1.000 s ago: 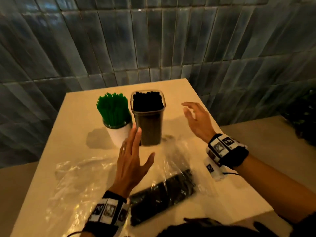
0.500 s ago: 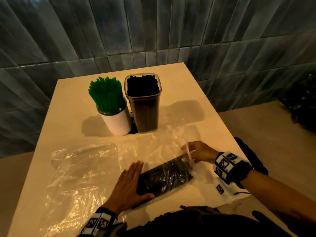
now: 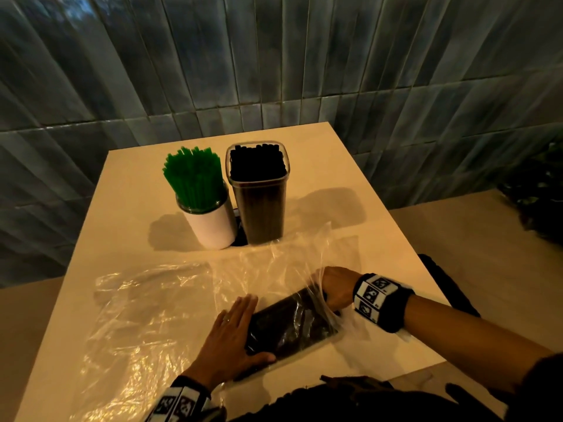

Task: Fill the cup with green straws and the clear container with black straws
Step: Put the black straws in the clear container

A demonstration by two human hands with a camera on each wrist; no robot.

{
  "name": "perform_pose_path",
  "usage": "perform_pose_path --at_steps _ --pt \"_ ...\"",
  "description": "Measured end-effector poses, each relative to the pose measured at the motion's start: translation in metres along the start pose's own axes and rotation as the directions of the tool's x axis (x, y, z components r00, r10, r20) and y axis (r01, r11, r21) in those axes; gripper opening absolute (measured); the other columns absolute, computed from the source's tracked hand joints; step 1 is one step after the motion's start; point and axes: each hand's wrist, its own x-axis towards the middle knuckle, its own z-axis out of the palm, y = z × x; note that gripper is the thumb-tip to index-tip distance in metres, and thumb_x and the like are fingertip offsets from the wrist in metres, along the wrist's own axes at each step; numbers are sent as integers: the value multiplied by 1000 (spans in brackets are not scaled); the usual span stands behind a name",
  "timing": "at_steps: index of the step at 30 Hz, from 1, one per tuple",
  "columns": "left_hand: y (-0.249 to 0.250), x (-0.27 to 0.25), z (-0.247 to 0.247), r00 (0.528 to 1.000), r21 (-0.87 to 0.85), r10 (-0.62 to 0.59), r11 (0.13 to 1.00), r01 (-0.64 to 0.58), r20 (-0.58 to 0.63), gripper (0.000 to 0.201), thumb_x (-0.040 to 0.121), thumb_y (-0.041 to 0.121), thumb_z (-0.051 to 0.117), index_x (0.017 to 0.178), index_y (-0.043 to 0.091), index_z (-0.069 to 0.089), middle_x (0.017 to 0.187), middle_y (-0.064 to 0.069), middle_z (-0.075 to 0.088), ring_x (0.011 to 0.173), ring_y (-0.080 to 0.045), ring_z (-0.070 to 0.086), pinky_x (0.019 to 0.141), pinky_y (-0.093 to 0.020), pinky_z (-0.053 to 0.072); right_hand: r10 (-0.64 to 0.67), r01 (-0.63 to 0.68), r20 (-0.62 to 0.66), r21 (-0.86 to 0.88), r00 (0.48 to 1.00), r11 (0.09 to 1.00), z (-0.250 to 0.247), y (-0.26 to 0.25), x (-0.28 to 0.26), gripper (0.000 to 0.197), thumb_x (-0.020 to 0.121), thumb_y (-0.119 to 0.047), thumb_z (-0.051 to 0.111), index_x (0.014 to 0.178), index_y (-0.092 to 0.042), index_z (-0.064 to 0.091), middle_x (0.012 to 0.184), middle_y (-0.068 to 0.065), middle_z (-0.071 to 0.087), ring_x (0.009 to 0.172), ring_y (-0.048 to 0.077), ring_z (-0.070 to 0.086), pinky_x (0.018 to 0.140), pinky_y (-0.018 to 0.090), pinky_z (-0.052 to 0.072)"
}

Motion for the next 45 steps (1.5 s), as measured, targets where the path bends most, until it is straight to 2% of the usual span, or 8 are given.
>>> perform_pose_path --at_steps 16,25,29,32,35,38,41,45 --pt "3 5 -7 996 72 -52 996 47 68 127 49 95 28 145 26 -21 141 8 -31 137 -10 -19 111 -39 -9 170 -212 -213 -194 962 958 -36 56 -72 21 85 -19 51 104 -22 59 107 2 64 103 25 59 80 33 45" --pt "10 8 -20 989 134 -48 991 30 138 130 37 101 14 148 36 -5 155 1 -20 144 -20 -11 114 -44 -8 593 -654 -329 -111 734 748 -79 140 -145 27 88 -29 52 113 -20 58 115 6 61 106 23 58 92 32 48" --pt "26 12 -46 993 16 -34 999 36 -109 119 48 98 18 148 34 3 158 1 -3 145 -19 -4 118 -44 6 644 -703 -369 -38 670 710 -116 106 -168 30 85 -28 58 113 -18 58 113 8 61 103 25 60 87 33 50" --pt "47 23 -76 830 5 107 992 -125 -548 104 66 80 45 147 27 10 155 -7 14 143 -26 11 112 -49 24 536 -598 -350 -92 768 797 -130 53 -166 19 86 -28 55 105 -24 56 98 0 59 92 19 59 83 31 48" --pt "68 35 -100 683 210 300 954 -214 -666 100 68 71 56 146 19 21 150 -11 30 142 -29 19 109 -45 25 288 -369 -352 -189 891 910 -134 -4 -162 11 81 -21 54 90 -27 55 76 -6 46 85 19 60 73 30 46" --pt "79 36 -115 764 218 296 954 -205 -574 68 74 63 55 130 26 43 120 -3 62 113 -25 58 94 -36 46 107 -226 -399 -264 911 938 -129 -40 -153 12 83 -20 51 94 -25 53 90 -1 55 95 22 59 70 28 35" --pt "74 38 -119 832 21 147 987 -160 -534 29 82 43 61 108 29 61 95 4 69 85 -17 64 71 -24 48 -19 -102 -498 -215 867 971 -128 -53 -137 22 83 -27 57 104 -25 52 102 -2 55 98 22 56 73 30 38" --pt "76 43 -115 849 -163 75 969 -186 -523 44 72 60 55 99 27 66 85 6 69 75 -15 64 67 -32 53 -197 299 -552 101 811 949 -130 -67 -122 59 61 -54 79 110 -33 53 105 -11 51 94 5 49 81 25 45"
